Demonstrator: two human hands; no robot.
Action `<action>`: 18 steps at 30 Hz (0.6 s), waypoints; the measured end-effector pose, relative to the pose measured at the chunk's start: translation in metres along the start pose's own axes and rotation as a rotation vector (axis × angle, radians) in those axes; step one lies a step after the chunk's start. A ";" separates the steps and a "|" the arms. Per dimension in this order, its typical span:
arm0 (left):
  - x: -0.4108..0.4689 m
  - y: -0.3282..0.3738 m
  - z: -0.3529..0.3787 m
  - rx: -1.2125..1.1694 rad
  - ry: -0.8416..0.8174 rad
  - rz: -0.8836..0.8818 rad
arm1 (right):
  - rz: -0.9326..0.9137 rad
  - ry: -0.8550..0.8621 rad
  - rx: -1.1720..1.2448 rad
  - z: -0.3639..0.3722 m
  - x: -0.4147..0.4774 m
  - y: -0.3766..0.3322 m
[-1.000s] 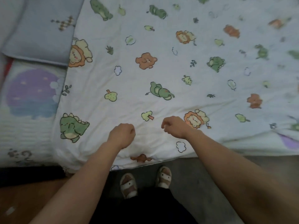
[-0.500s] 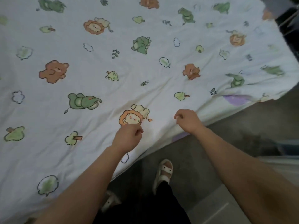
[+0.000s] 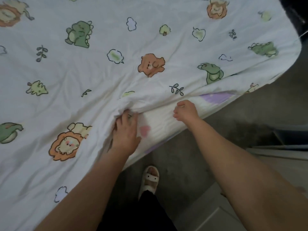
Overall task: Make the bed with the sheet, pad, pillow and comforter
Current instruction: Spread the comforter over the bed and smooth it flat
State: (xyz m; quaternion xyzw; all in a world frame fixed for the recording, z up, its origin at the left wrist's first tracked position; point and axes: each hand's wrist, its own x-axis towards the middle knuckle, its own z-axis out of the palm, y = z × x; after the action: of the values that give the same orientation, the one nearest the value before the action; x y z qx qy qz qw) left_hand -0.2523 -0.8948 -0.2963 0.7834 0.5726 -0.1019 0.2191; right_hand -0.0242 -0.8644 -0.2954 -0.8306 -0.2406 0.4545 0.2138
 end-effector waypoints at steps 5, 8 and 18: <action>0.029 -0.010 -0.005 0.091 0.062 -0.098 | 0.139 -0.070 0.412 0.006 0.018 -0.025; 0.044 -0.018 -0.006 0.053 0.055 -0.091 | 0.209 -0.135 0.557 0.011 0.028 -0.034; 0.045 -0.022 -0.013 -0.298 0.235 0.057 | 0.196 -0.260 0.988 0.006 0.023 -0.046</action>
State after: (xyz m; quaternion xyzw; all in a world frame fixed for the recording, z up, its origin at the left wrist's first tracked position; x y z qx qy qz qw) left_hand -0.2599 -0.8446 -0.3081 0.7648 0.5805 0.0825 0.2669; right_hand -0.0274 -0.8133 -0.2870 -0.5860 0.0569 0.6312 0.5050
